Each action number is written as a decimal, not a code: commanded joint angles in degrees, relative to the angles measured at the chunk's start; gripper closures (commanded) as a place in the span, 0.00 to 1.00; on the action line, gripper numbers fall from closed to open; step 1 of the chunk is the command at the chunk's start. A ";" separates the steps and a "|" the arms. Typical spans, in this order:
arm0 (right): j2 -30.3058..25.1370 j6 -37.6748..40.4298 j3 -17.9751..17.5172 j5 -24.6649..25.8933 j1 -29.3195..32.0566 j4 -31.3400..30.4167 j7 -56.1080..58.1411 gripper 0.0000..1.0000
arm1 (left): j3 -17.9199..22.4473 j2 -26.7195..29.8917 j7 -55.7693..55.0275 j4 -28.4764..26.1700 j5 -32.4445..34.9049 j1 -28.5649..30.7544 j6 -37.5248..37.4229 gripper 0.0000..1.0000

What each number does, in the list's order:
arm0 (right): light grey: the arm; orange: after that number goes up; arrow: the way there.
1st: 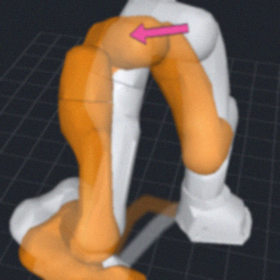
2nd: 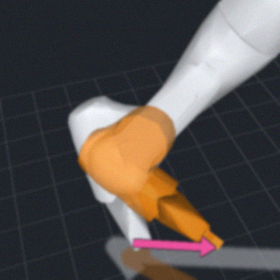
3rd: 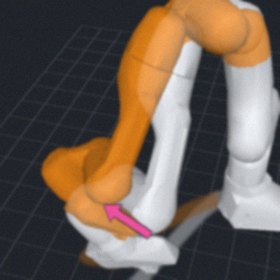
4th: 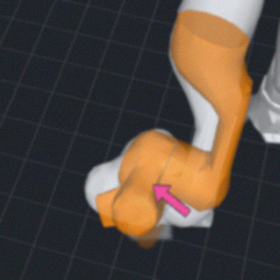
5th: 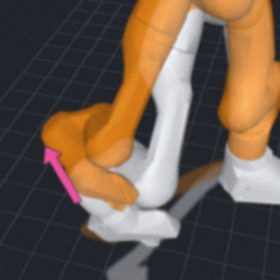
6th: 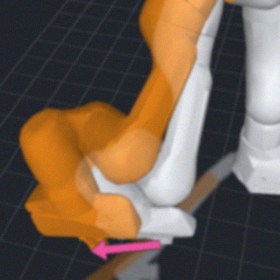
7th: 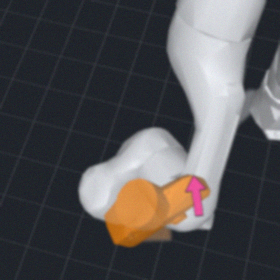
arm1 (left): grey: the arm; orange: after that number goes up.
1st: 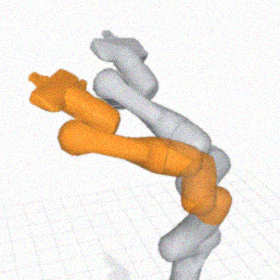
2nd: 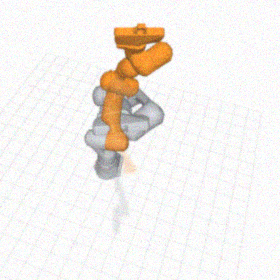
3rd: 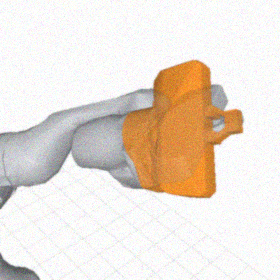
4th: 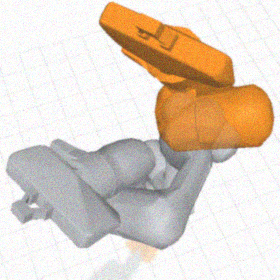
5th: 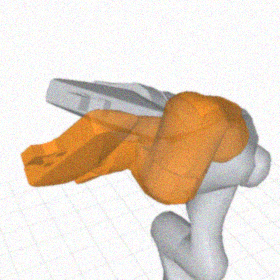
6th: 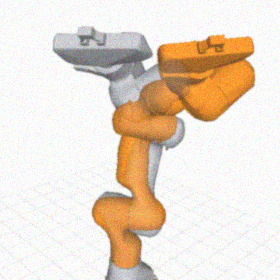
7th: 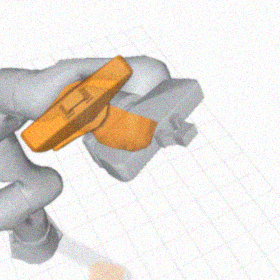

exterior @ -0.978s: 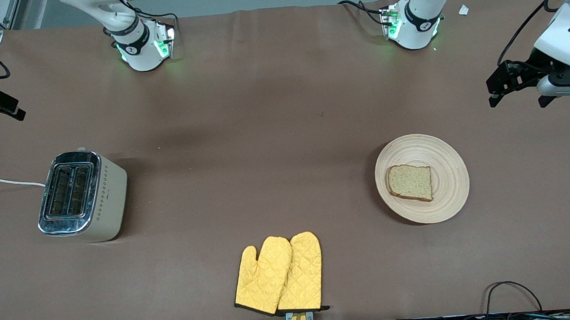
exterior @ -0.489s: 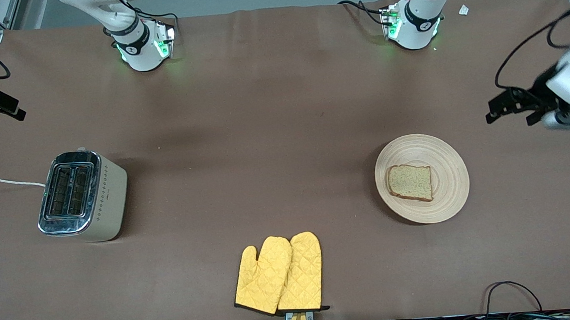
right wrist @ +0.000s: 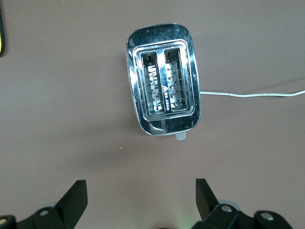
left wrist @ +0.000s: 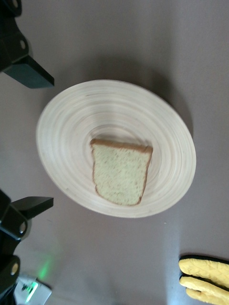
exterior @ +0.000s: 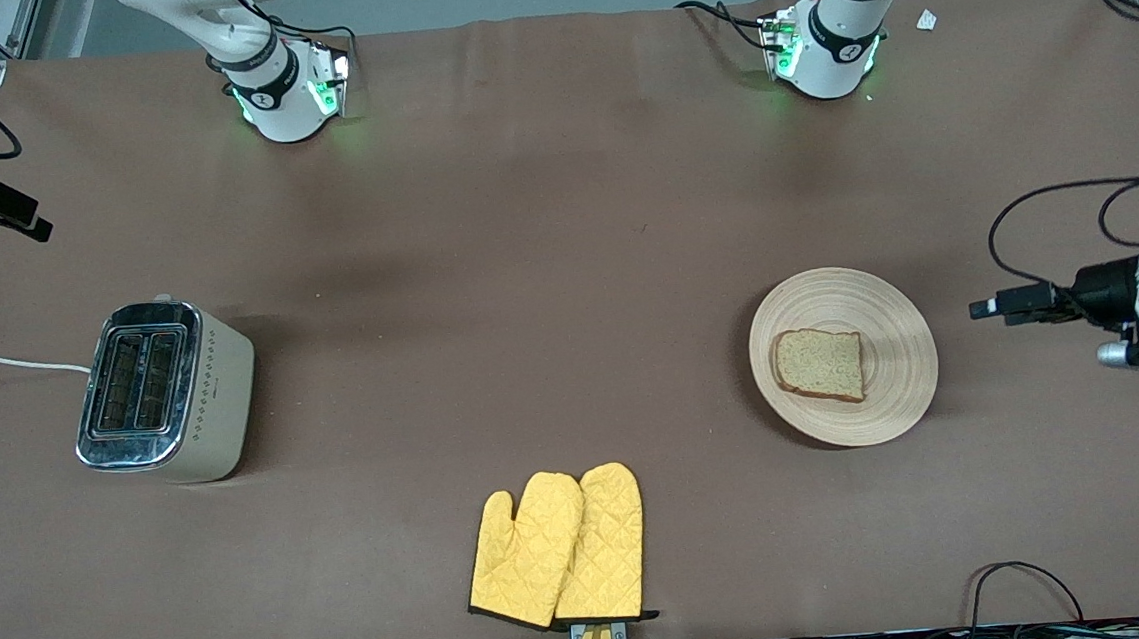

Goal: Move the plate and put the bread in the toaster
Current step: 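Reach the left gripper down to the rim of the wooden plate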

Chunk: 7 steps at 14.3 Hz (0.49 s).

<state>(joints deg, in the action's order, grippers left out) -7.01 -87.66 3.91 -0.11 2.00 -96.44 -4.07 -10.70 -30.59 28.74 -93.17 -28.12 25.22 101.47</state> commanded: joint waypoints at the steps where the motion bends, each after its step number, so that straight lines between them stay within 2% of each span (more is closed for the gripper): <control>1: -0.63 -0.49 -0.22 0.46 0.20 -0.77 -0.33 0.00 | -0.55 -10.95 5.61 7.37 -3.25 1.67 -1.19 0.00; 3: -0.63 -0.49 -0.22 0.46 0.20 -0.77 -0.33 0.00 | -0.55 -15.44 8.69 9.14 -4.31 1.76 -0.66 0.00; 6: -0.63 -0.49 -0.22 0.46 0.20 -0.77 -0.33 0.00 | -0.55 -18.35 10.45 9.15 -7.12 1.68 0.40 0.00; 7: -0.63 -0.49 -0.22 0.46 0.20 -0.77 -0.33 0.00 | -0.55 -19.14 11.42 9.14 -7.56 1.59 0.40 0.03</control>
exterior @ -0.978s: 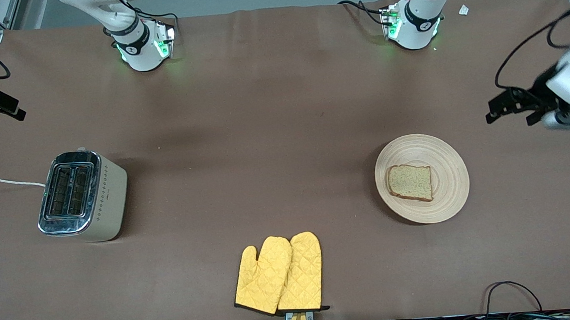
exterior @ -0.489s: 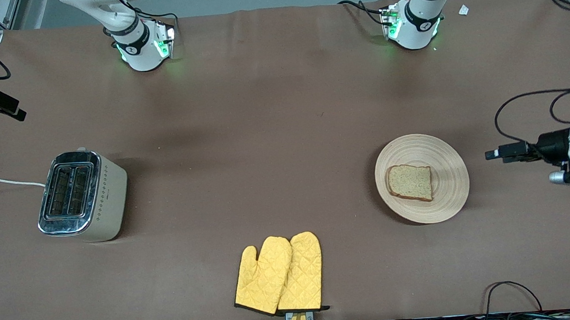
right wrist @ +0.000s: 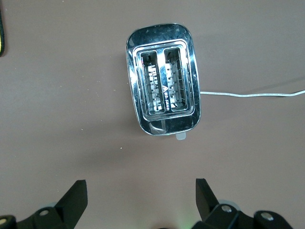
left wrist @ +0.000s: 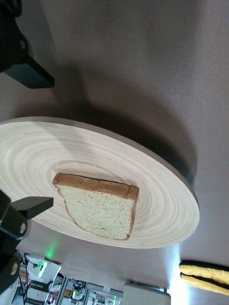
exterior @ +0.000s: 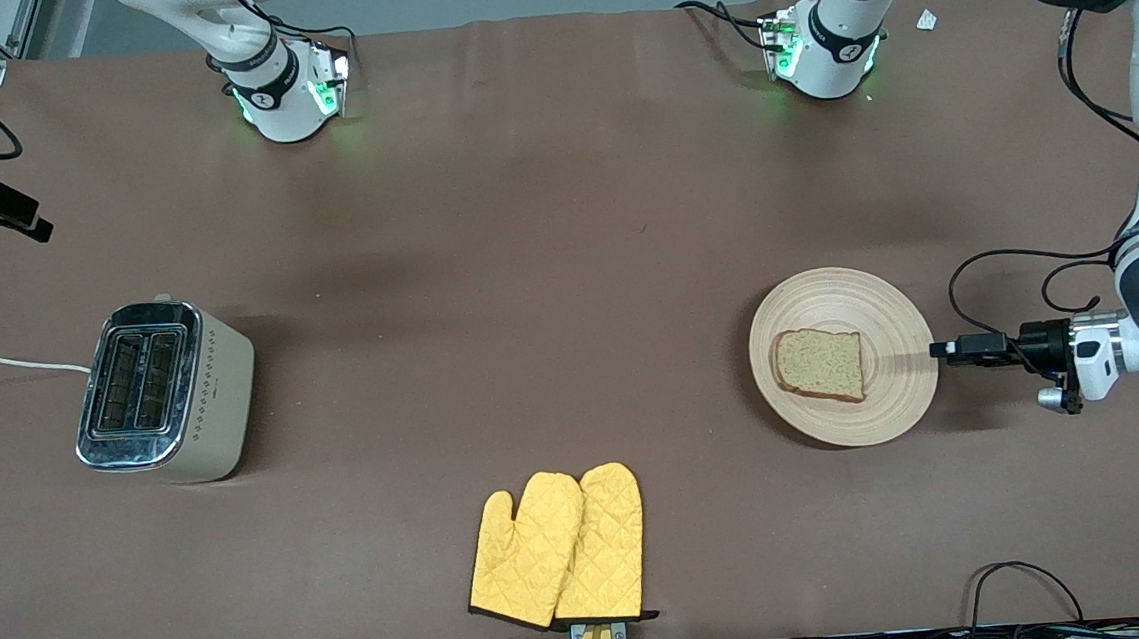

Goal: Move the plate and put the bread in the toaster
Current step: 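Reach the left gripper down to the rim of the wooden plate, then push the wooden plate with the left gripper toward the toaster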

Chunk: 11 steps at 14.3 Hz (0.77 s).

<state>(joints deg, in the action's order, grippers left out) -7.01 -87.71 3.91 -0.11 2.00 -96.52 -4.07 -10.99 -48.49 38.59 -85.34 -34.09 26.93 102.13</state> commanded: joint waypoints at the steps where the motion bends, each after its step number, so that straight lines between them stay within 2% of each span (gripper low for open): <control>1: -0.64 -0.44 -0.22 0.46 0.20 -0.69 -0.33 0.00 | -0.26 -1.52 2.09 1.32 -1.60 -0.30 -0.27 0.15; 3: -0.64 -0.44 -0.22 0.46 0.29 -0.69 -0.33 0.00 | -0.26 -1.69 6.03 1.23 -1.33 -0.38 -0.36 0.55; 4: -0.64 -0.44 -0.22 0.46 0.29 -0.69 -0.33 0.00 | -0.26 -1.87 7.71 1.23 -1.42 -0.38 -0.27 0.68; 7: -0.64 -0.44 -0.22 0.46 0.29 -0.69 -0.24 0.00 | -0.26 -2.49 9.39 1.23 -1.60 -0.30 -0.27 0.97; 8: -0.64 -0.44 -0.13 0.38 0.29 -0.69 -0.15 0.00 | -0.26 -2.49 9.48 1.14 -1.69 -0.21 -0.36 1.00; 11: -0.37 -0.44 -0.13 0.38 0.29 -0.69 -0.07 0.00 | -0.96 -1.88 9.40 1.41 -1.69 -0.30 -0.36 1.00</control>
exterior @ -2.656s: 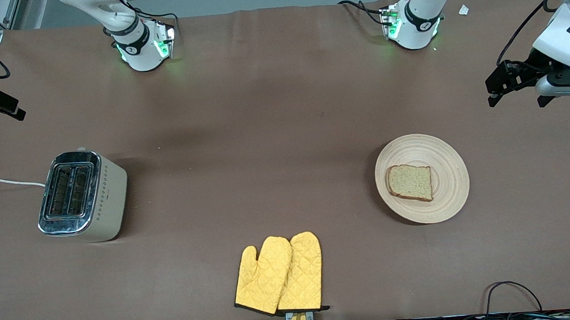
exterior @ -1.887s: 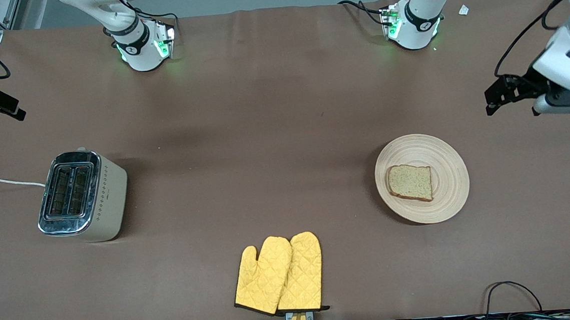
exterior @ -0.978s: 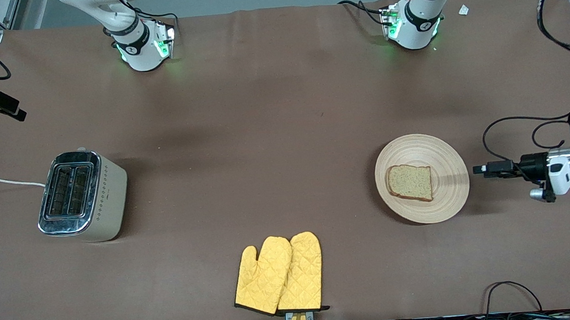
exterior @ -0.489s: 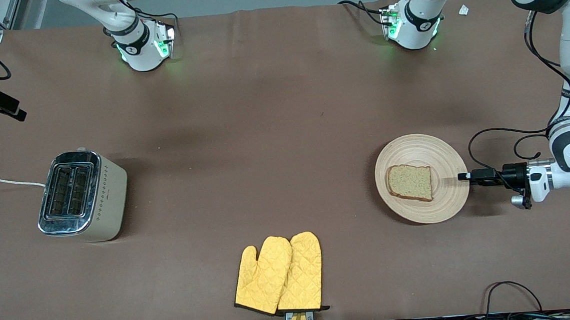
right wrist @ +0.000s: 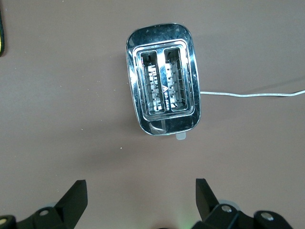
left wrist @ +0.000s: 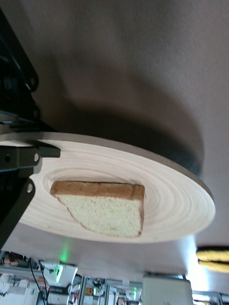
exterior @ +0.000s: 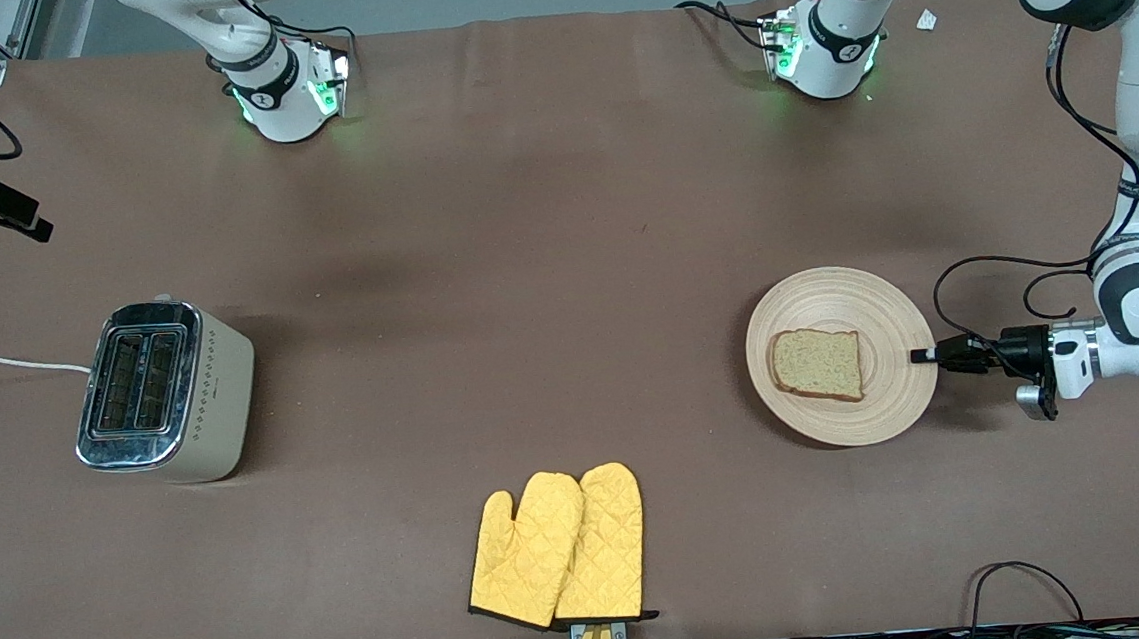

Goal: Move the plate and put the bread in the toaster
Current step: 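Push the wooden plate with the left gripper toward the toaster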

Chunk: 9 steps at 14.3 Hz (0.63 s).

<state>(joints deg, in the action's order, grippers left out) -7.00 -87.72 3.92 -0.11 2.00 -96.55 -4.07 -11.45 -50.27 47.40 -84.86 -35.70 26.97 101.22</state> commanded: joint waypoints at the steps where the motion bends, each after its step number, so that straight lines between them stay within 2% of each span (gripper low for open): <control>1: -0.38 -0.44 -0.14 0.38 0.29 -0.66 0.02 0.00 | -1.02 0.35 -0.03 1.28 -0.07 -0.77 0.21 1.00; 5: -0.38 -0.44 -0.14 0.38 0.29 -0.66 0.02 0.00 | -12.51 0.35 -9.15 1.54 -0.16 -1.56 1.16 1.00; 7: -0.30 -0.53 -0.14 0.29 0.20 -0.74 -0.15 0.00 | -14.47 0.35 -13.10 1.63 -1.20 -6.38 5.10 1.00; 9: 0.32 -0.35 -0.31 -0.67 -0.41 -0.74 -0.50 0.00 | -14.56 0.35 -15.32 1.63 -5.93 -12.17 8.19 1.00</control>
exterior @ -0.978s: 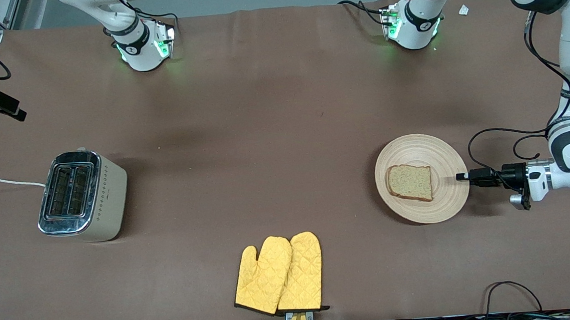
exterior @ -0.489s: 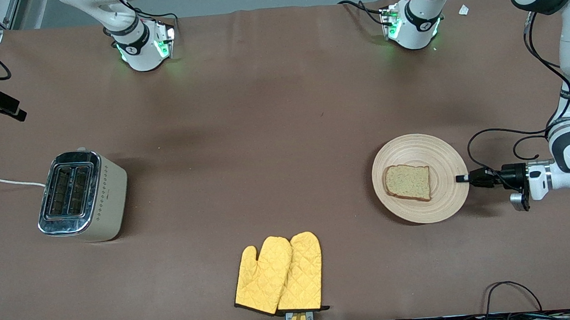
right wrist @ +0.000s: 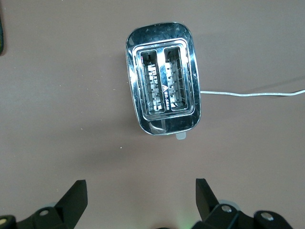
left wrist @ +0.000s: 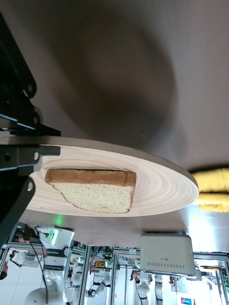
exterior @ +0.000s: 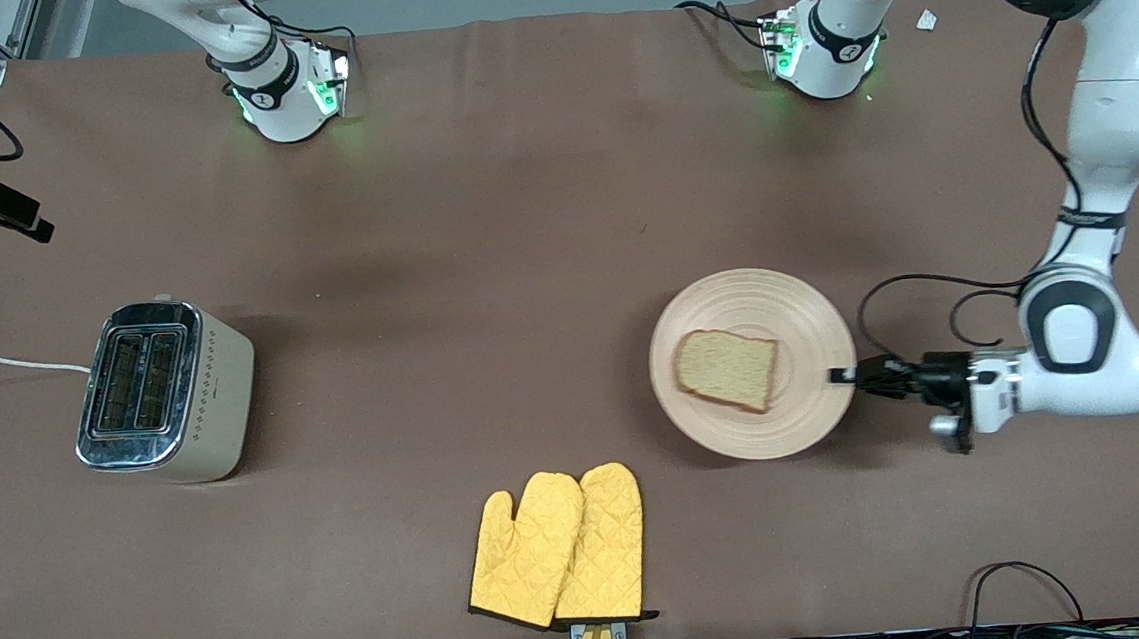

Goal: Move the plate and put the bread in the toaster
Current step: 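Push the wooden plate with the left gripper toward the toaster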

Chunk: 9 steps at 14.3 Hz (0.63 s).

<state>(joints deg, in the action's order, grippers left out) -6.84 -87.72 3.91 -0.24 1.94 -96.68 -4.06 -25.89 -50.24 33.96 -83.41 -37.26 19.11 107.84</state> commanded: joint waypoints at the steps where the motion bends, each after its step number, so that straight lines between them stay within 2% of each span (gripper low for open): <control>1: 0.24 0.26 -0.48 -0.81 -1.49 -0.79 -0.51 0.00 | -0.04 0.23 -3.71 0.27 -6.74 -8.44 4.28 1.00; 4: 0.25 -1.21 -0.57 -1.51 -6.76 -4.56 -3.12 0.00 | -0.04 -0.64 -10.22 1.14 -10.62 -19.34 16.58 1.00; 5: 0.25 -2.88 -0.57 -3.17 -8.52 -5.88 -6.71 0.00 | -0.04 -1.69 -11.02 1.84 -13.16 -22.68 19.92 1.00; 9: 0.94 -15.52 -0.48 -3.98 -14.51 -14.66 -13.33 0.00 | 0.05 -8.10 -11.03 7.45 -19.51 -34.47 31.18 1.00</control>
<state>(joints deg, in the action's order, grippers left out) -5.29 -97.72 2.86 -3.54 -10.69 -106.07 -15.29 -25.85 -53.88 22.98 -81.62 -54.10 -11.80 136.70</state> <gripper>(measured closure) 0.000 0.907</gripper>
